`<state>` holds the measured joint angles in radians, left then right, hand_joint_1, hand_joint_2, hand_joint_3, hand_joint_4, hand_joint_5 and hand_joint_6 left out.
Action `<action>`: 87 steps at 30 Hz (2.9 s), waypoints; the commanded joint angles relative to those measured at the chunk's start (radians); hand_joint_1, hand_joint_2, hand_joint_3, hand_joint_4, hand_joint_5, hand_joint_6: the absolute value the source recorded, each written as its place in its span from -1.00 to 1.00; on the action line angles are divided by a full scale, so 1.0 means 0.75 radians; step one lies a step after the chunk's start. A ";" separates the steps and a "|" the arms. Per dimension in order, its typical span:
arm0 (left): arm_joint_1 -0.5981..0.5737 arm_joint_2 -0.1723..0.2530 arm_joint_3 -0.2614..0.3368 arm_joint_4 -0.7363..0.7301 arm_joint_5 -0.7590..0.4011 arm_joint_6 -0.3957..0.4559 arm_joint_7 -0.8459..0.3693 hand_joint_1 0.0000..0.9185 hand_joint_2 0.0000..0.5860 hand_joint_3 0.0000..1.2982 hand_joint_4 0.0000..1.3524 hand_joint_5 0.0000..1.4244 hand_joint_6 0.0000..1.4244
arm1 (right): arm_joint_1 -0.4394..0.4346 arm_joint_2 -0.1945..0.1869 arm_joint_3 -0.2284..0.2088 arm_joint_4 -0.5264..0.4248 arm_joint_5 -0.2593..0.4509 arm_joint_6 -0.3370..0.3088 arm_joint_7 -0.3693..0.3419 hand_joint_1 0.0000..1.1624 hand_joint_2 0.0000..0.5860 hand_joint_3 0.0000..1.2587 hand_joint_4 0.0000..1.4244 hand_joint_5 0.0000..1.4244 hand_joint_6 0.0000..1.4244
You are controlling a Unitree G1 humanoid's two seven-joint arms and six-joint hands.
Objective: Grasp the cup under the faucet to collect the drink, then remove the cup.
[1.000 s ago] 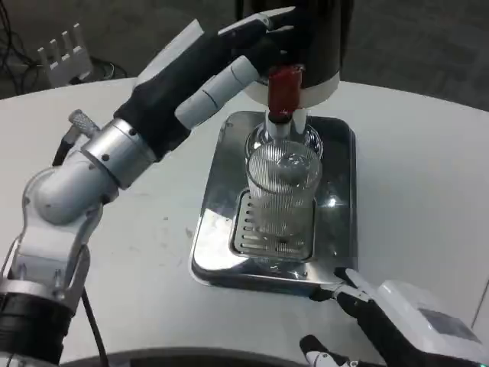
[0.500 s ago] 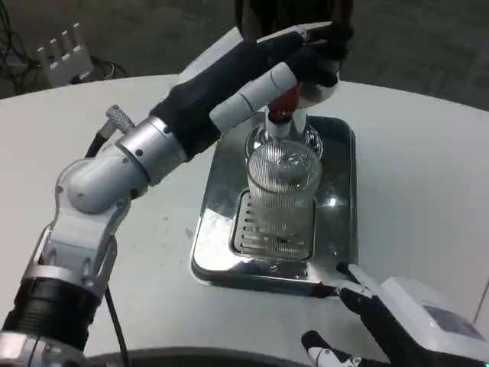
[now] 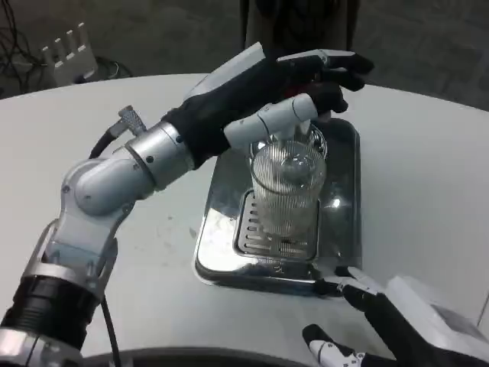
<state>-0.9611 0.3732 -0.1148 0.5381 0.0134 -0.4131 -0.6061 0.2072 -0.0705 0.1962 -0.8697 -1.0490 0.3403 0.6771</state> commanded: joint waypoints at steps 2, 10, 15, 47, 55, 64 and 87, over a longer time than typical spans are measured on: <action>0.011 0.018 -0.065 0.014 0.073 -0.041 -0.045 -1.00 -0.65 -0.59 -0.64 -0.52 -0.50 | 0.000 0.023 -0.056 -0.009 0.134 0.031 -0.049 -0.42 0.52 -0.61 -0.88 -0.77 -0.70; 0.014 0.036 -0.091 -0.009 0.120 -0.079 -0.032 -1.00 -0.65 -0.59 -0.64 -0.53 -0.51 | -0.082 0.018 -0.147 0.027 0.305 0.116 -0.091 -0.41 0.33 -0.59 -0.85 -0.71 -0.66; 0.015 0.044 -0.100 -0.015 0.144 -0.089 -0.025 -1.00 -0.64 -0.59 -0.64 -0.53 -0.51 | -0.147 0.014 -0.226 0.079 0.444 0.169 -0.165 -0.28 0.10 -0.62 -0.83 -0.71 -0.66; 0.005 0.093 -0.092 -0.012 0.141 -0.105 -0.018 -1.00 -0.60 -0.58 -0.60 -0.54 -0.51 | -0.552 -0.199 -0.277 0.708 0.945 -0.128 -0.607 0.19 -0.33 -0.86 -0.91 -0.79 -0.80; 0.000 0.109 -0.091 -0.010 0.140 -0.107 -0.022 -1.00 -0.60 -0.58 -0.60 -0.53 -0.51 | -0.660 -0.208 -0.273 0.882 0.989 -0.200 -0.666 0.24 -0.38 -0.88 -0.92 -0.80 -0.80; 0.000 0.114 -0.096 -0.027 0.138 -0.097 -0.026 -1.00 -0.60 -0.58 -0.60 -0.53 -0.51 | -0.756 -0.205 -0.250 1.004 1.025 -0.233 -0.696 0.25 -0.38 -0.86 -0.91 -0.80 -0.78; -0.008 0.134 -0.101 -0.047 0.144 -0.084 -0.037 -1.00 -0.60 -0.56 -0.59 -0.53 -0.51 | -0.914 -0.150 -0.183 1.241 1.048 -0.297 -0.775 0.27 -0.34 -0.86 -0.91 -0.80 -0.77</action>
<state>-0.9795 0.4624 -0.1699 0.5017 0.0924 -0.4829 -0.6000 -0.4668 -0.1924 0.0541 0.0431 -0.2733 0.1442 0.1146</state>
